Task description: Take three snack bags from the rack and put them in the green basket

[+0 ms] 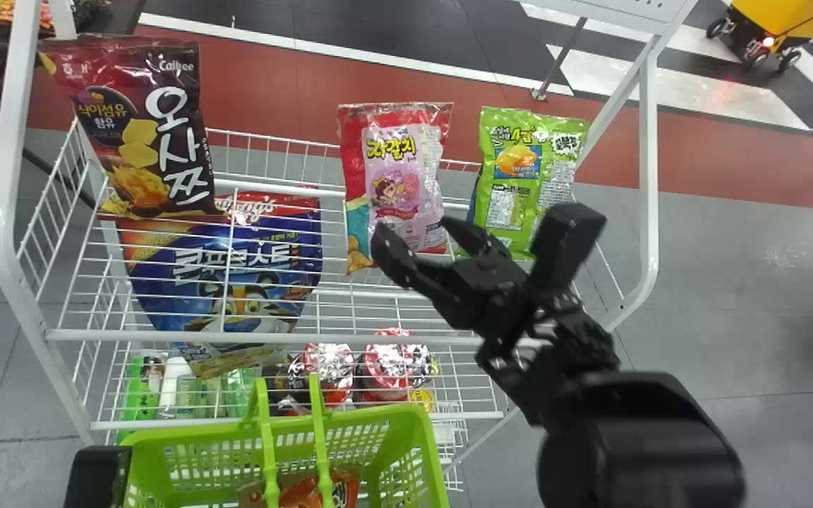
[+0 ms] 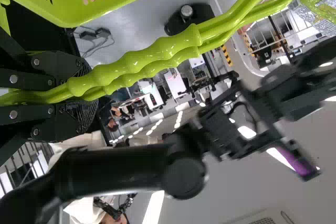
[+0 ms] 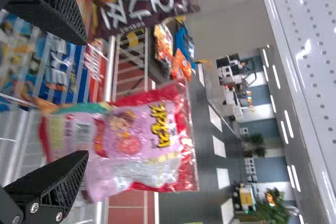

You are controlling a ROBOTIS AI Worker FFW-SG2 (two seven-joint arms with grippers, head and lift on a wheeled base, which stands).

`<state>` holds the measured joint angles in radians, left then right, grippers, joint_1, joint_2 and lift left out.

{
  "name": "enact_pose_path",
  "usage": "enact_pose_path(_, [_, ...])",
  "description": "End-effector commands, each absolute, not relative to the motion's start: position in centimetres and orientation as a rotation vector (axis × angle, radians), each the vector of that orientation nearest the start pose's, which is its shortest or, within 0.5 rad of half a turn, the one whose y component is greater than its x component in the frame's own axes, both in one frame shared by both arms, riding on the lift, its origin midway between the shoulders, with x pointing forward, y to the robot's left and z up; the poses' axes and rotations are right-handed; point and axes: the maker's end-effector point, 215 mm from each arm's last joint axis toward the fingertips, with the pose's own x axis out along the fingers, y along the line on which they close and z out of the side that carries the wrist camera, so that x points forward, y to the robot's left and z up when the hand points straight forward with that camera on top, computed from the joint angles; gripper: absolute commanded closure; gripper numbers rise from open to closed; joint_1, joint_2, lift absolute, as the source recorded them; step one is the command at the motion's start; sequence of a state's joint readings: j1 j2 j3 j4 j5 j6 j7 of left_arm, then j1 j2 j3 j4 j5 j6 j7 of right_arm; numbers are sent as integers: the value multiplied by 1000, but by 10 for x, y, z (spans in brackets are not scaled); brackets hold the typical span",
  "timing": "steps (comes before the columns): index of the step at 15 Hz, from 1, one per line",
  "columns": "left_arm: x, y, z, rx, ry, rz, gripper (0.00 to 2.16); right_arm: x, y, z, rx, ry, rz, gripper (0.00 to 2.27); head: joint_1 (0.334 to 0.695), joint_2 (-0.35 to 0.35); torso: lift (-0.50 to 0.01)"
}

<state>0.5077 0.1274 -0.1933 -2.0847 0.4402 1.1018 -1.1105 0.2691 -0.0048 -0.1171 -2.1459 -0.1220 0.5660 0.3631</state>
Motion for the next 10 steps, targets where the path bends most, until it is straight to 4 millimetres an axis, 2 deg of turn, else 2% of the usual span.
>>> enact_pose_path(1, [160, -53, -396, -889, 926, -1406, 1872, 536, -208, -329, 107, 201, 270, 70, 695, -350, -7])
enact_pose_path(3, [162, -52, -395, -888, 929, -1410, 1872, 559, -215, -335, 77, 202, 242, 70, 695, -350, -7])
enact_pose_path(6, [164, -51, -394, -891, 930, -1413, 1872, 577, -227, -343, 46, 208, 191, 127, 695, -350, -7])
enact_pose_path(8, [164, -51, -395, -892, 932, -1412, 1872, 581, -225, -347, 47, 223, 200, 414, 695, -350, -7])
enact_pose_path(10, [163, -51, -395, -890, 935, -1410, 1872, 577, -214, -358, 78, 266, 236, 876, 695, -350, -7])
